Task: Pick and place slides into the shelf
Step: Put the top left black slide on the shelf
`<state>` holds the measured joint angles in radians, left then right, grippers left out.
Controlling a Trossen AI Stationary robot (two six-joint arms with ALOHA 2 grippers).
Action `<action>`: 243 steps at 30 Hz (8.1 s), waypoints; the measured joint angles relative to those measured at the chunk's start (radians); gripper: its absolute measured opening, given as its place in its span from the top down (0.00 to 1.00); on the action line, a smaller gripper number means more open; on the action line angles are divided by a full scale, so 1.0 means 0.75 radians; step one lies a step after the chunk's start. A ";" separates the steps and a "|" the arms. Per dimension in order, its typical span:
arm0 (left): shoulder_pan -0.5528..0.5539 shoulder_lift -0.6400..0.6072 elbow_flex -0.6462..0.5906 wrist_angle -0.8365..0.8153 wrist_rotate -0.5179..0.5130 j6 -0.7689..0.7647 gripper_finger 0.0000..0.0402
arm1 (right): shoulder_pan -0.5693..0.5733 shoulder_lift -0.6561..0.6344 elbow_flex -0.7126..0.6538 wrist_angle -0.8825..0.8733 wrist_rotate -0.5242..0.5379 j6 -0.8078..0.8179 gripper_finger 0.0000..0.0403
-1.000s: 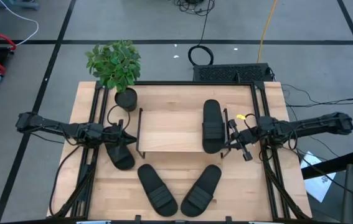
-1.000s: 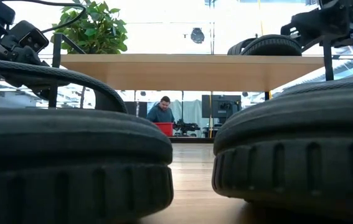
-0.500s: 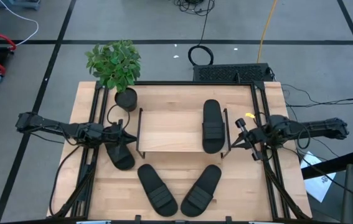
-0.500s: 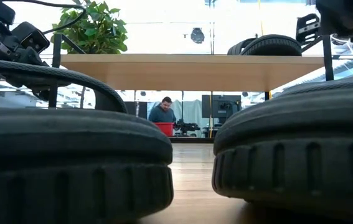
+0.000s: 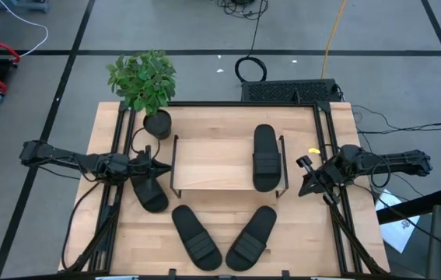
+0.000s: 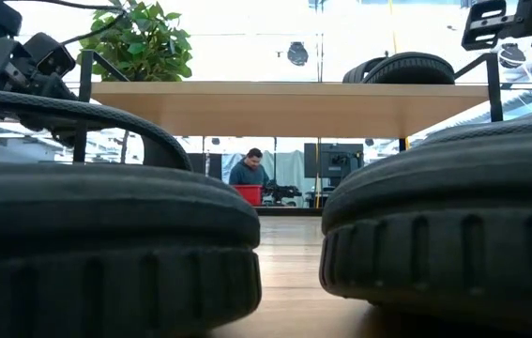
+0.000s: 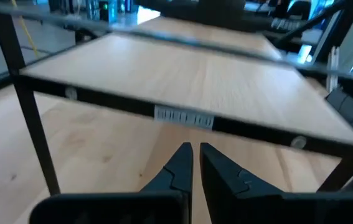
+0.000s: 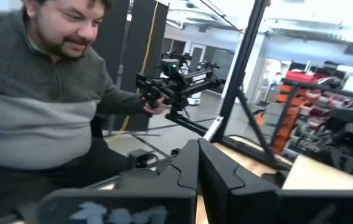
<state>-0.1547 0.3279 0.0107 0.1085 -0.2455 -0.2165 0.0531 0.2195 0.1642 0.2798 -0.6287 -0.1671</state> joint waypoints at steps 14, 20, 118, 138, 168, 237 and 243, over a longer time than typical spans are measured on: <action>0.000 0.000 0.000 0.039 0.022 0.054 0.94 | -0.001 0.001 0.000 0.010 0.086 -0.171 1.00; -0.001 -0.001 0.068 -0.048 -0.014 0.046 0.94 | -0.001 0.001 0.000 0.010 0.145 -0.177 1.00; -0.205 0.375 0.850 -1.057 0.524 -0.815 1.00 | -0.001 0.075 -0.027 0.070 0.144 0.068 1.00; -0.184 -0.234 0.528 -1.241 0.561 -1.248 1.00 | 0.000 0.075 -0.027 0.070 0.139 0.095 1.00; -0.002 0.193 0.675 -1.412 0.475 -0.922 0.73 | 0.000 0.075 -0.027 0.070 0.144 0.062 1.00; 0.141 0.626 0.534 -1.220 0.846 -0.656 0.82 | 0.000 0.075 -0.027 0.071 0.144 0.069 1.00; 0.115 0.626 0.579 -1.241 0.875 -0.655 0.96 | 0.000 0.075 -0.027 0.071 0.144 0.069 1.00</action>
<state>-0.0688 0.7971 0.4451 -0.8221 0.4110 -0.7075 0.0528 0.2761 0.1436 0.3328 -0.5205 -0.1154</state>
